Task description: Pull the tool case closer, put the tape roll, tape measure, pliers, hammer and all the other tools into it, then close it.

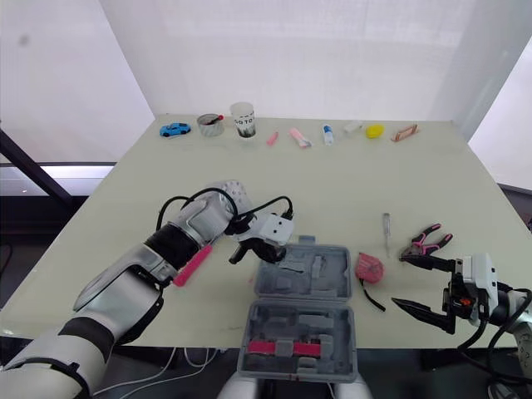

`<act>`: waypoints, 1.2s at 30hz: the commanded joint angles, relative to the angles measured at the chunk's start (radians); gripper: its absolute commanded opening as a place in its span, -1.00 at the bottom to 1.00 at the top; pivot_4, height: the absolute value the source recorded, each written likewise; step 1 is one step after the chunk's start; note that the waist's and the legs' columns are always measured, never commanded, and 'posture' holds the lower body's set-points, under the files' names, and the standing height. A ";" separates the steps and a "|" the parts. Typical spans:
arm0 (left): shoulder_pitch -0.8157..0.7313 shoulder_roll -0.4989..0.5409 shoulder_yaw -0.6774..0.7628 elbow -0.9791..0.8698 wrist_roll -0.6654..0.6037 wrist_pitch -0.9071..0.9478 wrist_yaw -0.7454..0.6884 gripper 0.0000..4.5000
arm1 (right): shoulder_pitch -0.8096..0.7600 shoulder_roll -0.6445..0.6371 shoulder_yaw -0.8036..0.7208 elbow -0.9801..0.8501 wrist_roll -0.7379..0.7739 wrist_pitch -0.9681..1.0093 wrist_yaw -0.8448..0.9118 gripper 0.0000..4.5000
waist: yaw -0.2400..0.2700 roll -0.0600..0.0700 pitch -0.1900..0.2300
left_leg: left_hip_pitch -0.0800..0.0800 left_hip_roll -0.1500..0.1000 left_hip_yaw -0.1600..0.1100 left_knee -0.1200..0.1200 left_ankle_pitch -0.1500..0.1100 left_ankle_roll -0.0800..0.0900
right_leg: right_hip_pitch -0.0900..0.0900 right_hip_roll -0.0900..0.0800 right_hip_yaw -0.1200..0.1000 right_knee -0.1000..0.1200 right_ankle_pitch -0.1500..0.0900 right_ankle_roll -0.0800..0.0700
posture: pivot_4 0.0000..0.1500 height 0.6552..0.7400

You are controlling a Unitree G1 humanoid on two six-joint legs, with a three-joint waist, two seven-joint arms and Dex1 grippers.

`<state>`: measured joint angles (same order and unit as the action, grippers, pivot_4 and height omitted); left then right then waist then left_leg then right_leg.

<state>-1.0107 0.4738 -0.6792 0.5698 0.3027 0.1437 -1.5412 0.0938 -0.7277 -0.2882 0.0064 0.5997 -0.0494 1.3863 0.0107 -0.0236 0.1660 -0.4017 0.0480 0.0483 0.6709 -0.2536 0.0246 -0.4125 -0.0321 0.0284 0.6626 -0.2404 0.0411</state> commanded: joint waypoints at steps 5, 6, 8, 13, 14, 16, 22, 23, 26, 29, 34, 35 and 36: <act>-0.039 -0.032 0.015 0.103 0.024 -0.070 0.017 -0.97 | 0.001 -0.005 -0.033 -0.035 0.021 -0.003 -0.003 1.00 | 0.000 0.000 0.000 | 0.000 0.000 0.000 0.000 0.000 0.000 | 0.000 0.000 0.000 0.000 0.000 0.000 | 1.00 1.00; -0.041 -0.035 0.016 0.115 0.026 -0.077 0.019 -0.97 | 0.001 -0.004 -0.032 -0.035 0.021 -0.004 -0.004 1.00 | 0.000 0.000 0.000 | 0.000 0.000 0.000 0.000 0.000 0.000 | 0.000 0.000 0.000 0.000 0.000 0.000 | 1.00 1.00; -0.044 -0.043 0.025 0.134 0.019 -0.081 0.013 -0.97 | 0.005 0.001 -0.030 -0.038 0.018 -0.007 -0.008 1.00 | 0.000 0.000 0.000 | 0.000 0.000 0.000 0.000 0.000 0.000 | 0.000 0.000 0.000 0.000 0.000 0.000 | 1.00 1.00; -0.061 -0.060 0.051 0.183 0.002 -0.086 0.006 -0.97 | 0.010 0.008 -0.027 -0.045 0.017 -0.008 -0.016 1.00 | 0.001 0.000 0.000 | 0.000 0.000 0.000 0.000 0.000 0.000 | 0.000 0.000 0.000 0.000 0.000 0.000 | 1.00 1.00; -0.064 -0.062 0.055 0.190 -0.001 -0.086 0.004 -0.97 | 0.011 0.009 -0.027 -0.046 0.017 -0.008 -0.017 1.00 | 0.001 0.000 0.000 | 0.000 0.000 0.000 0.000 0.000 0.000 | 0.000 0.000 0.000 0.000 0.000 0.000 | 1.00 1.00; -0.070 -0.062 0.057 0.201 0.002 -0.094 0.003 -0.97 | 0.014 0.010 -0.026 -0.048 0.018 -0.009 -0.019 1.00 | 0.000 0.000 0.000 | 0.000 0.000 0.000 0.000 0.000 0.000 | 0.000 0.000 0.000 0.000 0.000 0.000 | 1.00 1.00; -0.093 -0.070 0.073 0.266 0.008 -0.106 0.002 -0.97 | 0.018 0.019 -0.021 -0.050 0.014 -0.017 -0.022 1.00 | 0.000 0.000 0.000 | 0.000 0.000 0.000 0.000 0.000 0.000 | 0.000 0.000 0.000 0.000 0.000 0.000 | 1.00 1.00; -0.096 -0.073 0.074 0.277 0.009 -0.109 0.005 -0.97 | 0.017 0.021 -0.021 -0.049 0.013 -0.017 -0.021 1.00 | 0.000 0.000 0.000 | 0.000 0.000 0.000 0.000 0.000 0.000 | 0.000 0.000 0.000 0.000 0.000 0.000 | 1.00 1.00; -0.102 -0.077 0.076 0.300 0.012 -0.121 0.009 -0.97 | 0.020 0.024 -0.022 -0.052 0.013 -0.017 -0.022 1.00 | 0.000 0.000 0.000 | 0.000 0.000 0.000 0.000 0.000 0.000 | 0.000 0.000 0.000 0.000 0.000 0.000 | 1.00 1.00; -0.104 -0.078 0.077 0.307 0.011 -0.130 0.004 -0.97 | 0.021 0.026 -0.022 -0.054 0.013 -0.016 -0.023 1.00 | -0.001 0.000 0.000 | 0.000 0.000 0.000 0.000 0.000 0.000 | 0.000 0.000 0.000 0.000 0.000 0.000 | 1.00 1.00; -0.103 -0.083 0.084 0.290 -0.001 -0.128 -0.015 -0.97 | 0.023 0.028 -0.022 -0.054 0.010 -0.017 -0.026 1.00 | 0.000 0.000 0.000 | 0.000 0.000 0.000 0.000 0.000 0.000 | 0.000 0.000 0.000 0.000 0.000 0.000 | 1.00 1.00; -0.103 -0.082 0.082 0.285 0.001 -0.127 -0.020 -0.97 | 0.023 0.028 -0.022 -0.053 0.010 -0.017 -0.026 1.00 | 0.000 0.000 0.000 | 0.000 0.000 0.000 0.000 0.000 0.000 | 0.000 0.000 0.000 0.000 0.000 0.000 | 1.00 1.00; -0.103 -0.081 0.082 0.281 0.003 -0.128 -0.020 -0.97 | 0.022 0.028 -0.022 -0.052 0.009 -0.018 -0.026 1.00 | 0.000 0.000 0.000 | 0.000 0.000 0.000 0.000 0.000 0.000 | 0.000 0.000 0.000 0.000 0.000 0.000 | 1.00 1.00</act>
<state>-1.0908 0.3957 -0.6181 0.8764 0.3124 0.0199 -1.5378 0.1126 -0.7017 -0.2885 -0.0233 0.5988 -0.0503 1.3640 0.0105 -0.0236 0.1660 -0.4020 0.0478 0.0479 0.6709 -0.2536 0.0246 -0.4125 -0.0321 0.0281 0.6626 -0.2404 0.0411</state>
